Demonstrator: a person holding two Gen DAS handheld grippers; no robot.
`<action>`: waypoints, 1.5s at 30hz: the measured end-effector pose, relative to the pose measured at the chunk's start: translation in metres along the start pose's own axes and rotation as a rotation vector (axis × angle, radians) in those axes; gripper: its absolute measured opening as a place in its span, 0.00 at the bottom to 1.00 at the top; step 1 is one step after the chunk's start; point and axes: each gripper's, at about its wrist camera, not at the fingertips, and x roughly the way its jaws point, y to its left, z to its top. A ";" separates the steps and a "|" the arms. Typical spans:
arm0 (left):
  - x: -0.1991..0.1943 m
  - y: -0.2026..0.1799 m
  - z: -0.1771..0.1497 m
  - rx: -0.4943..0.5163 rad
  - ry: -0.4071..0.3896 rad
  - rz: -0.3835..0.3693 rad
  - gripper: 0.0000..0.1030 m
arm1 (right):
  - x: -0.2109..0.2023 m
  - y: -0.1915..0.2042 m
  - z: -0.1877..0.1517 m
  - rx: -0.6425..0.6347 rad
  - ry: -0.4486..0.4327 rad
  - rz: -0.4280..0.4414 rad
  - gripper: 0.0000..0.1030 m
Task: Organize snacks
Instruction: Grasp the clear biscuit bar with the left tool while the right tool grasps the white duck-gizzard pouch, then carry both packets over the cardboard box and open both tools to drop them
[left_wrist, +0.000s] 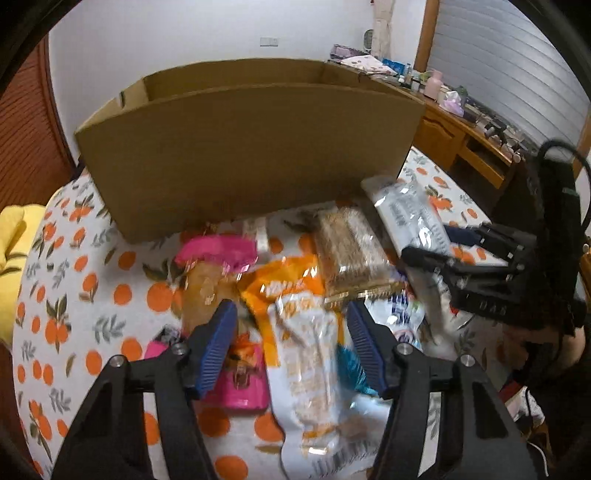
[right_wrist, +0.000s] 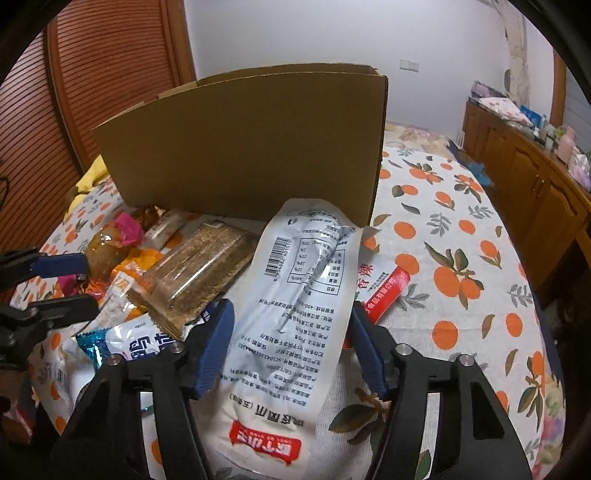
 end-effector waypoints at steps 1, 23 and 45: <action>0.000 -0.001 0.004 0.002 -0.001 -0.008 0.60 | 0.001 -0.001 -0.001 0.004 0.004 0.008 0.57; 0.071 -0.017 0.061 0.031 0.134 -0.145 0.65 | 0.008 0.000 0.001 0.013 0.039 0.037 0.46; 0.039 -0.011 0.059 0.101 0.035 -0.176 0.40 | -0.024 0.004 0.015 -0.051 -0.027 0.073 0.12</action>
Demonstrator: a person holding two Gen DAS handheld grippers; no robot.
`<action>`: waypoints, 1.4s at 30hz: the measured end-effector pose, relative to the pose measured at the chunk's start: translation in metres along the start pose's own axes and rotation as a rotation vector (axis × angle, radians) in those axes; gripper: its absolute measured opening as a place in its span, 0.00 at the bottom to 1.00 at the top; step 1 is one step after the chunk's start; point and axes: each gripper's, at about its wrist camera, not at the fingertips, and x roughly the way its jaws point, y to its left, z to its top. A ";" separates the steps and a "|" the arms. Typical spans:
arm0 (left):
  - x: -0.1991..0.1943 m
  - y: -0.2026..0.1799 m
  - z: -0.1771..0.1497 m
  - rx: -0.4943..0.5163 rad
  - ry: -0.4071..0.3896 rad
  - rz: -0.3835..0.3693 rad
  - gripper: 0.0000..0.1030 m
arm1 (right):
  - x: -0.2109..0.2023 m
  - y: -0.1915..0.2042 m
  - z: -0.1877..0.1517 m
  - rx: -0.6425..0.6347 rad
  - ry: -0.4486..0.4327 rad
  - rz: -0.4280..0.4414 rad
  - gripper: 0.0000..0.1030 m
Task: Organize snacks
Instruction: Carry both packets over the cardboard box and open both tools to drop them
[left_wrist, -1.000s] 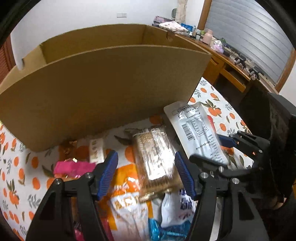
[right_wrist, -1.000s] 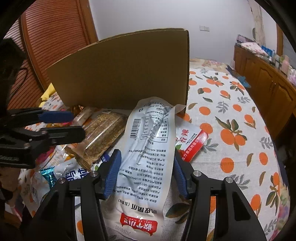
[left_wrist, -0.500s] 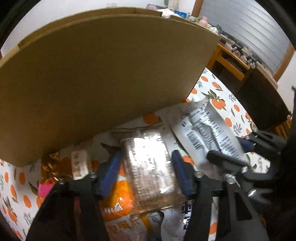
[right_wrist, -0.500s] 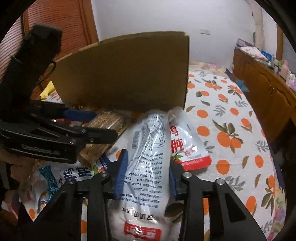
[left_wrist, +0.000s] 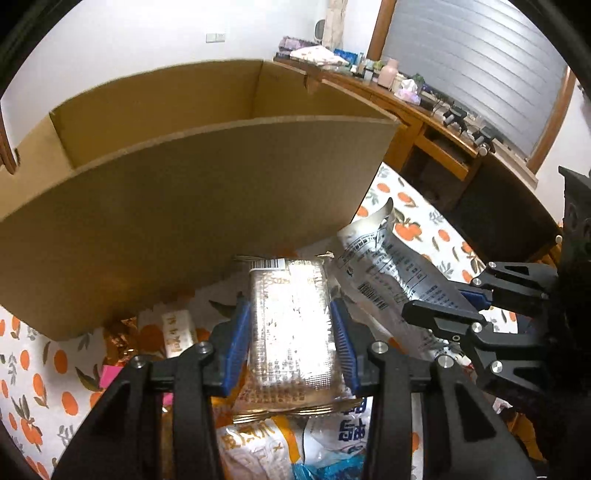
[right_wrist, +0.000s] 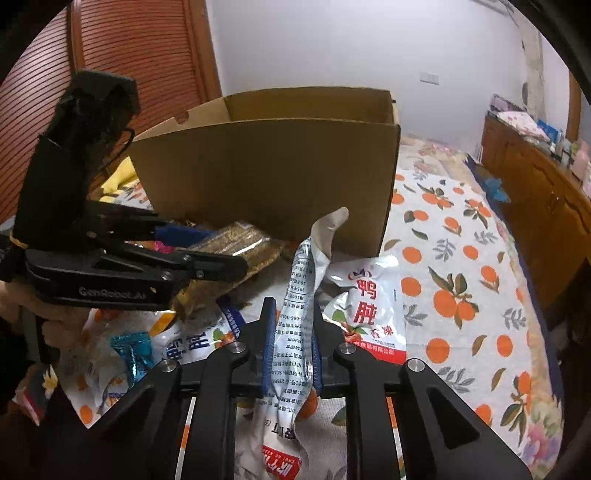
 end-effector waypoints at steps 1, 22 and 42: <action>-0.004 0.000 0.000 0.001 -0.009 -0.002 0.40 | -0.002 0.001 0.001 -0.005 -0.004 -0.004 0.12; -0.088 0.034 0.035 0.025 -0.189 0.039 0.40 | -0.064 0.016 0.058 -0.116 -0.152 -0.044 0.11; -0.073 0.127 0.108 -0.048 -0.195 0.128 0.40 | -0.030 0.012 0.172 -0.235 -0.226 -0.013 0.11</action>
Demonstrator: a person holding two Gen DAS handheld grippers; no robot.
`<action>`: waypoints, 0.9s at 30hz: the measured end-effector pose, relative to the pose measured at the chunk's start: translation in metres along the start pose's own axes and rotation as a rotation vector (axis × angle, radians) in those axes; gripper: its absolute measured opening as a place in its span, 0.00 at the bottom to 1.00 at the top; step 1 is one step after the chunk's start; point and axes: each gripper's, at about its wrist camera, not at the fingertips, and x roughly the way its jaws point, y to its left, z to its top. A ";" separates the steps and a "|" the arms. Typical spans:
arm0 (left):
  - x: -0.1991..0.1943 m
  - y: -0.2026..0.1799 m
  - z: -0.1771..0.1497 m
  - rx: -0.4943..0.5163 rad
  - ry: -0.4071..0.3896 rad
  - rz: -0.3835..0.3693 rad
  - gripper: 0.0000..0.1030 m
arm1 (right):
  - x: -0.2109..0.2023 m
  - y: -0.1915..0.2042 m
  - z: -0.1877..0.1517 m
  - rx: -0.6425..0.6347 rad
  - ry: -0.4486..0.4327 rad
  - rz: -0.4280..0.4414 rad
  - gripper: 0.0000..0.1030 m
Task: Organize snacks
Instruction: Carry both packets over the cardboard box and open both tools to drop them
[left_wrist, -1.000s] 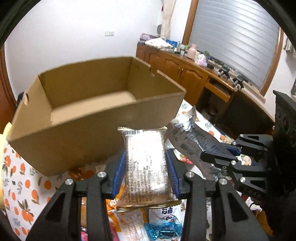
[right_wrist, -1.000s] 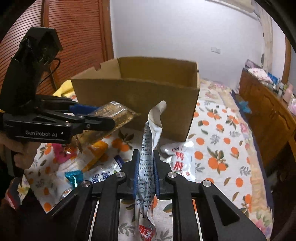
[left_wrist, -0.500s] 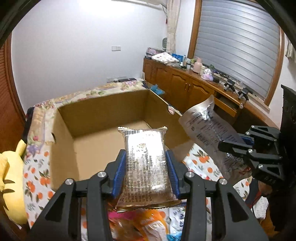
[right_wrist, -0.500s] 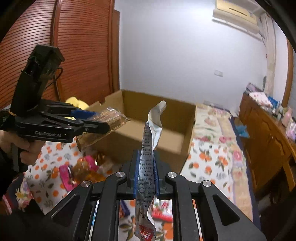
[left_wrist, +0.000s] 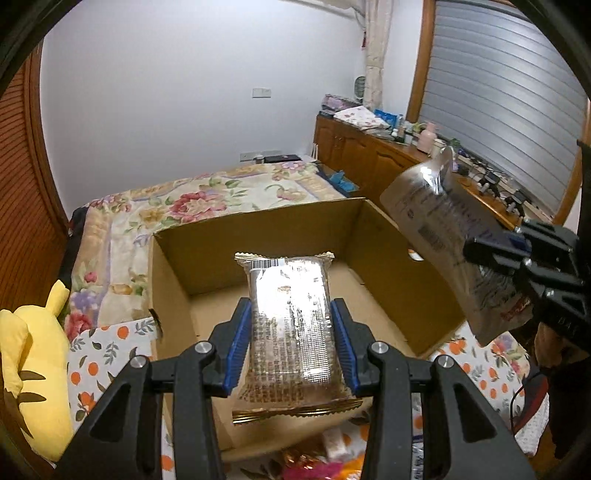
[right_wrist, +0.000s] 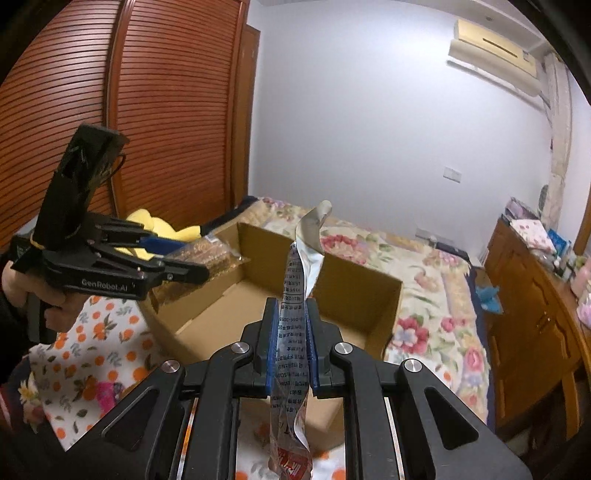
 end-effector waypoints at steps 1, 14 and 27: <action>0.003 0.004 0.001 -0.004 0.004 0.003 0.40 | 0.006 -0.002 0.003 -0.001 0.002 0.001 0.11; 0.035 0.030 0.000 -0.036 0.055 0.030 0.40 | 0.083 -0.008 0.011 -0.021 0.083 0.018 0.11; 0.031 0.037 -0.008 -0.067 0.042 0.055 0.46 | 0.117 0.003 -0.011 -0.051 0.212 -0.018 0.11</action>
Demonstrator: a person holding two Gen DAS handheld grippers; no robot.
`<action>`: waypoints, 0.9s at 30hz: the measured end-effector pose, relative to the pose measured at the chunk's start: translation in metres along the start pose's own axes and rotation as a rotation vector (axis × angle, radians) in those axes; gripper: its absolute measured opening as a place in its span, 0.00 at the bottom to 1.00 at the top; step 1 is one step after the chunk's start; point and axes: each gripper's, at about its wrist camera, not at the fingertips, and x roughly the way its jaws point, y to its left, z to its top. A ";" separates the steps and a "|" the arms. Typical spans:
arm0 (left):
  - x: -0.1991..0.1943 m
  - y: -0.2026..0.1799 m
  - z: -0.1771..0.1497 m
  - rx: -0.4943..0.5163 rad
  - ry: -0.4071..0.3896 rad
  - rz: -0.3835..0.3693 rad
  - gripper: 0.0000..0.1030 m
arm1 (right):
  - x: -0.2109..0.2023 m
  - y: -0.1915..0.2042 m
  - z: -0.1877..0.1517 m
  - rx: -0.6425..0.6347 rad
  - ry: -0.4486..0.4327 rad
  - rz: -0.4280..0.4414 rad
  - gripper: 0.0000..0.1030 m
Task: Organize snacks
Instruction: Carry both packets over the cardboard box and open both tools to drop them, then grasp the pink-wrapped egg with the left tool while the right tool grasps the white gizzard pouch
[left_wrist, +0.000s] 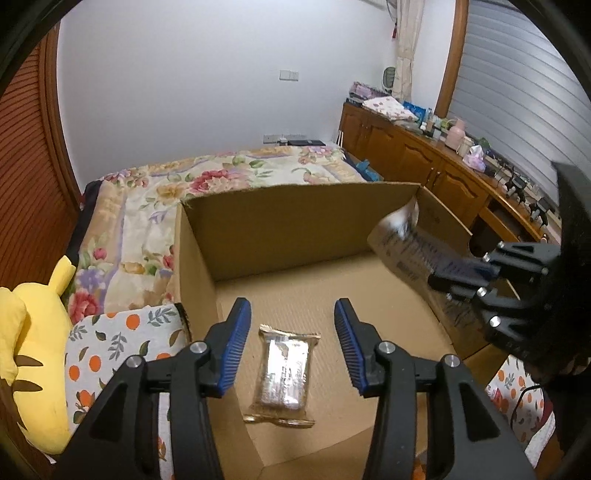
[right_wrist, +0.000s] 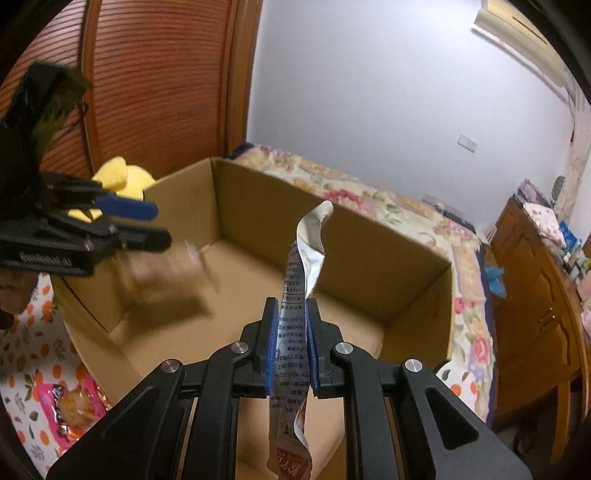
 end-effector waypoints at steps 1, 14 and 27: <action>-0.003 0.000 0.000 0.002 -0.005 0.001 0.46 | 0.001 0.000 -0.001 0.000 0.005 0.002 0.11; -0.063 -0.005 -0.021 0.022 -0.080 -0.003 0.51 | -0.007 0.003 -0.002 0.063 -0.001 -0.003 0.19; -0.108 -0.026 -0.078 0.057 -0.094 -0.025 0.59 | -0.105 0.018 -0.038 0.130 -0.117 -0.007 0.28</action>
